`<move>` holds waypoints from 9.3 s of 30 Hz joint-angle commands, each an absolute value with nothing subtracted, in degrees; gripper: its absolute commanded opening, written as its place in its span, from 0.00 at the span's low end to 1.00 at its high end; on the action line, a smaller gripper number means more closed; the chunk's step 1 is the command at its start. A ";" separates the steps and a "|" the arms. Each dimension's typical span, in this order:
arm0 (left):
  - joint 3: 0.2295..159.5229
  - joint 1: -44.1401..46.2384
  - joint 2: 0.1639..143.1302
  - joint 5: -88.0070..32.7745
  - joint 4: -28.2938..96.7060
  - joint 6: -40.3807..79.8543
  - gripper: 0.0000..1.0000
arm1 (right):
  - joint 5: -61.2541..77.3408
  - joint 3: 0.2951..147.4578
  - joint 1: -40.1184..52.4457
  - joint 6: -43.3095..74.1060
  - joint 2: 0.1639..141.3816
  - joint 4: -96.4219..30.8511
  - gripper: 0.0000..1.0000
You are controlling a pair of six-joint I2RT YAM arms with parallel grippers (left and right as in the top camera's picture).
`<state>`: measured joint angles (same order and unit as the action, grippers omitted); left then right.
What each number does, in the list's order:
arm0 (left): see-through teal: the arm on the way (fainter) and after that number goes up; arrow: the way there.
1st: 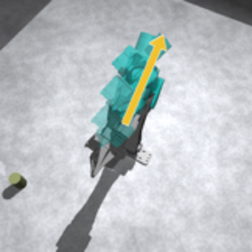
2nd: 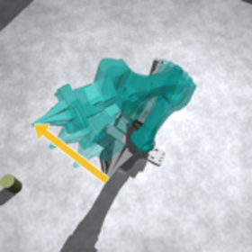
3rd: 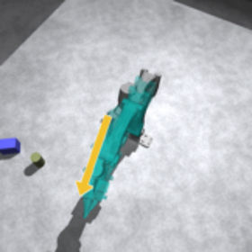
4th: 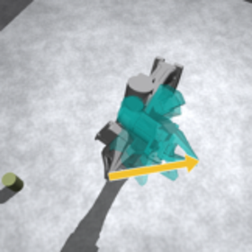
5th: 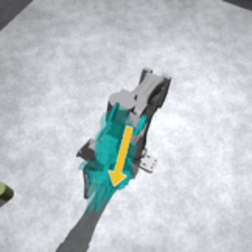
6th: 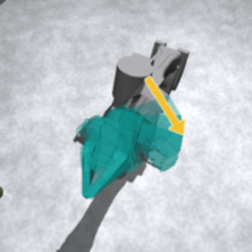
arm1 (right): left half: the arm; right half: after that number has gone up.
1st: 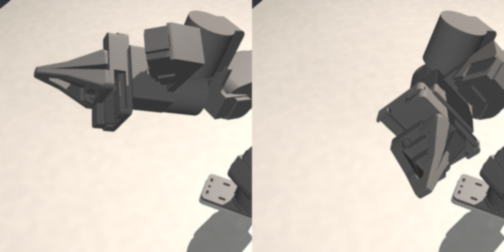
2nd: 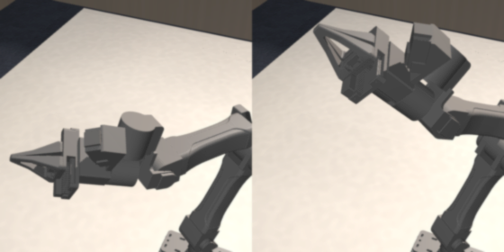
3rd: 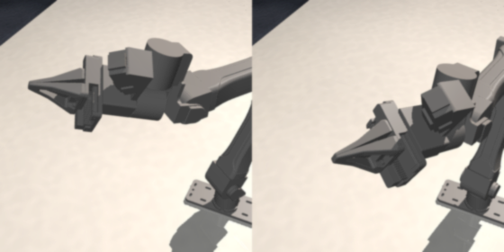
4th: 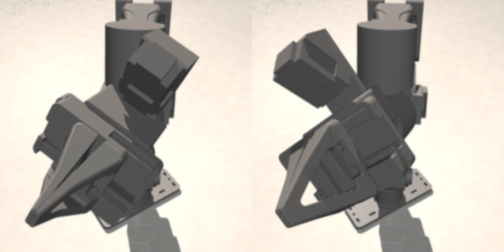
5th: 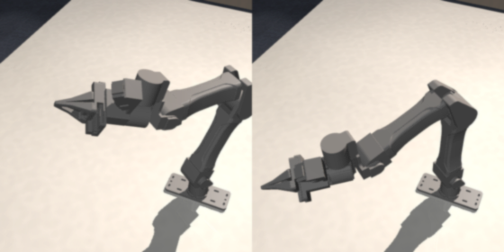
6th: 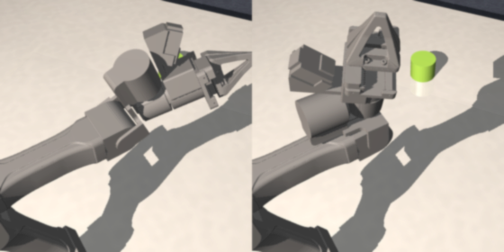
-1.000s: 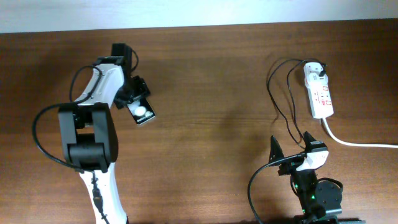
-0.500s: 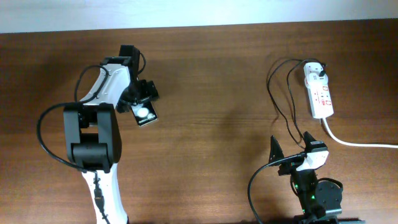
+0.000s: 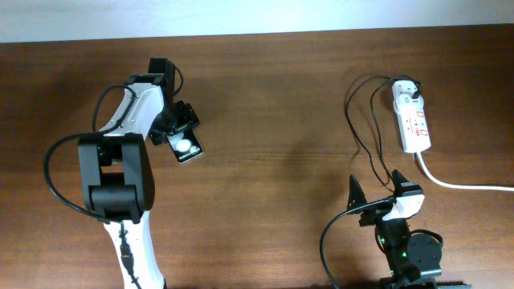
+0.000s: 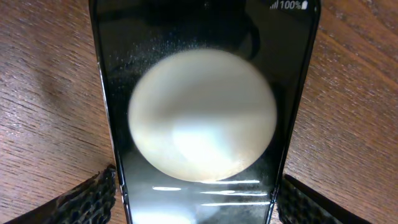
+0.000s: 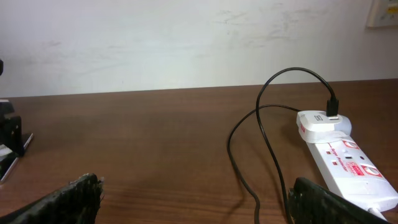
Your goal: Plug charger to phone and switch on socket
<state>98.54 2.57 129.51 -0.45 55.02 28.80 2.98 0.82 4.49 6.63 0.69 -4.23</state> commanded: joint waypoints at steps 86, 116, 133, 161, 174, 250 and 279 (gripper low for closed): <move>64.23 4.08 97.23 -64.53 54.06 27.59 0.64 | 2.72 0.32 4.78 6.42 0.32 -4.19 0.99; 64.23 4.08 97.23 -62.50 52.95 27.57 0.64 | 2.72 0.32 4.78 6.42 0.30 -4.19 0.99; 64.23 4.08 96.33 -64.29 64.79 15.55 0.59 | 2.72 0.32 4.78 6.42 0.32 -4.19 0.99; 64.23 4.10 96.20 -61.30 39.83 44.34 0.60 | 45.47 0.43 4.86 48.88 0.32 -2.28 0.92; 64.23 4.08 96.20 -61.04 39.46 47.37 0.61 | 22.35 32.82 18.87 32.32 32.14 -23.75 0.91; 63.94 2.83 53.82 -23.66 65.04 22.33 0.99 | 13.15 37.36 35.55 52.10 81.38 15.62 0.04; 30.72 2.83 27.35 -30.46 35.03 80.36 0.99 | 23.77 20.47 42.00 94.26 92.90 77.89 0.04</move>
